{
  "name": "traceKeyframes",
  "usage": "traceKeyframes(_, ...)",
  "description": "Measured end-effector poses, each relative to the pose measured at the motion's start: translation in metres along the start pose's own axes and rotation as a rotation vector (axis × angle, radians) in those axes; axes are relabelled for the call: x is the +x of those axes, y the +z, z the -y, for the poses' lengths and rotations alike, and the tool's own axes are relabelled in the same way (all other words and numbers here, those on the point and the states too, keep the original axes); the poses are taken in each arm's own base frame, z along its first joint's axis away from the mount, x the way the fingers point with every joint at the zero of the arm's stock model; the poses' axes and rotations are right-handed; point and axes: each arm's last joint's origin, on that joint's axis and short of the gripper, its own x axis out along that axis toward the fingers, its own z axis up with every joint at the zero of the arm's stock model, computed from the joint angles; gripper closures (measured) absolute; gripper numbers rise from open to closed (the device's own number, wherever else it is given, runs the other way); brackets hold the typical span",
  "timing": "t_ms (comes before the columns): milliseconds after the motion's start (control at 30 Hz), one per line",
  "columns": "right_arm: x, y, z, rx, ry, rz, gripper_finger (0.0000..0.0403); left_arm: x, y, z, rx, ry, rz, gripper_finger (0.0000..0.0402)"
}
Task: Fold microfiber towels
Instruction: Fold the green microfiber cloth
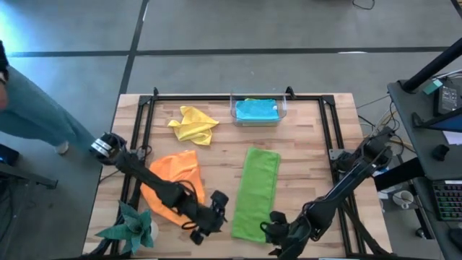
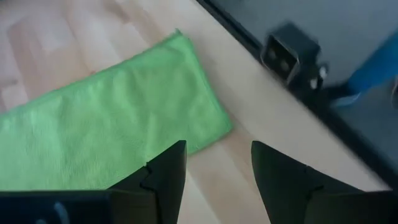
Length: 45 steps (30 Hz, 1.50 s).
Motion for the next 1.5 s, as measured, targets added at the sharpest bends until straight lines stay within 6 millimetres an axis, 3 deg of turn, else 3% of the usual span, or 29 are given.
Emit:
traceKeyframes(133, 0.01, 0.0, -0.001, -0.073, -0.129, -0.121, 0.0204, 0.022, -0.011, 0.011, 0.146, 0.047, -0.066, 0.0235)
traceKeyframes(467, 0.054, 0.007, -0.017, -0.121, -0.241, -0.237, 0.0204, 0.068, -0.009, 0.027, 0.18, 0.031, -0.11, 0.0235)
traceKeyframes(633, 0.07, 0.007, -0.018, -0.056, -0.328, -0.311, 0.0204, 0.071, -0.006, 0.027, 0.18, 0.038, -0.105, 0.0235)
traceKeyframes(867, 0.083, 0.01, -0.021, -0.071, -0.375, -0.277, 0.0205, 0.071, -0.009, 0.026, 0.18, 0.069, -0.111, 0.0235)
traceKeyframes(1500, 0.089, 0.003, -0.011, -0.032, -0.441, -0.267, 0.0212, 0.097, -0.02, 0.027, 0.15, 0.08, -0.088, 0.0235)
